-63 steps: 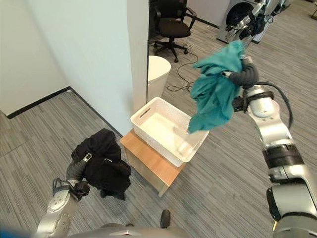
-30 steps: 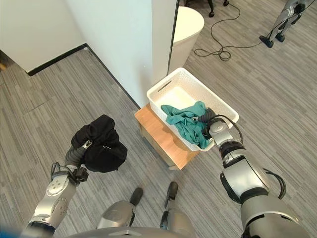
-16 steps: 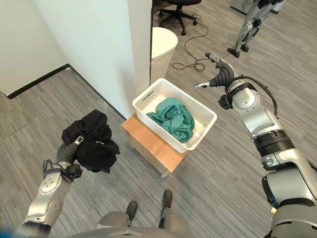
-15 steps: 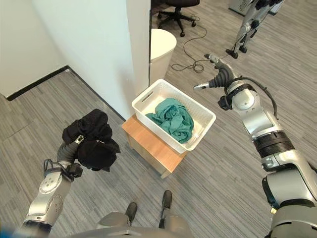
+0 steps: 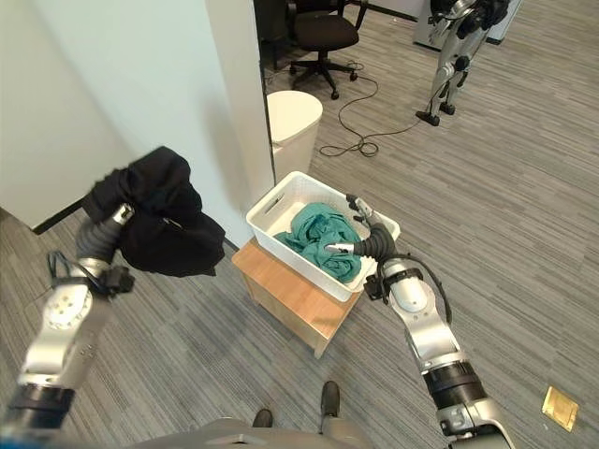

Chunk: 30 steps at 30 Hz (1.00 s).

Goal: Pick up bed clothes into laundry basket.

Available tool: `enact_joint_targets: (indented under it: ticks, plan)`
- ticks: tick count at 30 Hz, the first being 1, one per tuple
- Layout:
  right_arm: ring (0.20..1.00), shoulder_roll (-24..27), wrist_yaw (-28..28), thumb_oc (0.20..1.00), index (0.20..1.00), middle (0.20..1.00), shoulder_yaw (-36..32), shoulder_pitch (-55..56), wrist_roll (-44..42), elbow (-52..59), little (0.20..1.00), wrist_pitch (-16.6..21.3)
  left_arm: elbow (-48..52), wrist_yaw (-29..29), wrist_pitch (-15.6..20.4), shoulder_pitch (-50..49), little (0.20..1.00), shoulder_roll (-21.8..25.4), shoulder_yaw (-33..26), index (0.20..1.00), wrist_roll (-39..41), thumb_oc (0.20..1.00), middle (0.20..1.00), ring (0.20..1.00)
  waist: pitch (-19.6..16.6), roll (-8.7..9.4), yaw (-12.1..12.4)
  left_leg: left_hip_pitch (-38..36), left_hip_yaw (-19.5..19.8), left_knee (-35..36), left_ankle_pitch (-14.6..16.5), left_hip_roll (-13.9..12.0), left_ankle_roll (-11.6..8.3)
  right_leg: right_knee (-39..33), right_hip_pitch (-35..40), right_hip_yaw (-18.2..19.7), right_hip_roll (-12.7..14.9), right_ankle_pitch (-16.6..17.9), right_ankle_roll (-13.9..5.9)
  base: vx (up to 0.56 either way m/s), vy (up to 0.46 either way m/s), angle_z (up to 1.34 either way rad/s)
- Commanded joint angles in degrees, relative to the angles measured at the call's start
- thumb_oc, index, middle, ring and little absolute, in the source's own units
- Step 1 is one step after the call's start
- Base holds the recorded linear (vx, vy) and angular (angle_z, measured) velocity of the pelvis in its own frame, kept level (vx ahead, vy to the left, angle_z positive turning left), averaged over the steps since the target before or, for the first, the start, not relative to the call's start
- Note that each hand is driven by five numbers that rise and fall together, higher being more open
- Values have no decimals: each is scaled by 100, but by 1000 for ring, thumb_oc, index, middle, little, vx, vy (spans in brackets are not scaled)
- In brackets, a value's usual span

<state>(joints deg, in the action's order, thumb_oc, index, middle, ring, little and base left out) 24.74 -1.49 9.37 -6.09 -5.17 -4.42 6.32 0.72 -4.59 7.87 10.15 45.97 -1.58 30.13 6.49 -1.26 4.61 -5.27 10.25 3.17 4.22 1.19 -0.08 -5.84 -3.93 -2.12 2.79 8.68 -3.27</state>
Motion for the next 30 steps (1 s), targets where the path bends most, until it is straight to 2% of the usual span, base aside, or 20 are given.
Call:
enact_joint_targets:
  ticks: [1,3,4,5,9,10,11,15,17,22,24,30]
  plan:
    - [1000,116,-42,1000,1000,1000,-76,-102,-497,478,1000,488,-383,166,636,1129,200,448,329,200,180,200,200,200,-431,-64,-206,361,-208,183,-578,-170,-231,123,514,-8,298,-601,-408,12,20,-8]
    - [1000,37,-40,1000,1000,1000,-76,68,-725,618,1000,548,-864,527,536,1846,200,991,1073,200,677,200,200,200,-433,-161,-369,348,-269,183,-587,-162,-234,131,488,52,304,-566,-440,1,27,-9]
    - [1000,26,-93,1000,1000,1000,-81,324,-885,870,1000,636,-1257,736,414,2794,200,1549,1937,200,781,200,200,200,-426,-325,-607,335,-380,183,-596,-146,-253,142,443,128,325,-524,-495,-3,27,-17]
    - [1000,10,-94,1000,1000,1000,-109,337,-885,880,1000,631,-1292,738,421,2871,200,1544,2009,200,787,200,200,200,-424,-309,-584,334,-379,183,-595,-147,-253,142,444,127,324,-524,-495,3,34,-19]
    - [1000,163,-33,1000,1000,1000,-586,910,-881,1212,1000,718,-1649,752,472,3848,200,1432,2610,200,975,200,200,200,-457,-460,-969,323,-582,183,-570,-134,-271,137,357,263,365,-477,-571,20,27,-23]
    - [1000,157,-32,1000,1000,1000,-601,923,-878,1224,1000,712,-1664,754,475,3877,200,1423,2637,200,978,200,200,200,-459,-458,-954,323,-583,183,-569,-135,-271,137,357,265,364,-477,-572,40,37,-19]
    - [1000,229,22,1000,1000,1000,-794,1043,-802,1301,1000,715,-1866,778,477,4260,200,1333,2817,200,1026,200,200,200,-476,-495,-1128,317,-665,183,-545,-129,-276,137,319,343,365,-462,-595,28,38,-31]
    - [1000,298,76,1000,1000,1000,-983,1102,-852,1356,1000,753,-2633,757,490,4715,200,1198,2880,200,1051,200,200,200,-478,-524,-1339,305,-827,183,-499,-132,-279,143,259,491,358,-430,-622,23,28,-30]
    - [1000,335,120,1000,1000,1000,-1112,1095,-956,1379,1000,774,-4075,630,400,5455,200,1208,3003,200,742,200,200,200,-371,-653,-1618,314,-1058,183,-455,-141,-282,152,103,724,338,-372,-645,9,64,-16]
    - [1000,173,108,1000,1000,1000,-1103,1185,-1195,1277,1000,761,-4761,697,344,5770,200,1282,3135,200,420,200,200,200,-261,-754,-1735,349,-1205,183,-442,-136,-274,147,-6,858,325,-338,-662,-4,46,-34]
    - [1000,183,97,1000,1000,1000,-1112,1325,-1095,1257,1000,711,-5183,766,295,5877,200,1241,3096,200,169,200,200,200,-112,-867,-1882,389,-1337,183,-426,-118,-271,146,-125,959,340,-298,-692,-3,57,-19]
    - [1000,154,210,1000,1000,1000,-1210,1371,-1037,1305,1000,748,-5163,763,306,5773,200,978,3093,200,-44,200,200,200,126,-903,-1965,511,-1400,183,-439,-94,-255,149,-282,1037,341,-244,-704,-26,24,-16]
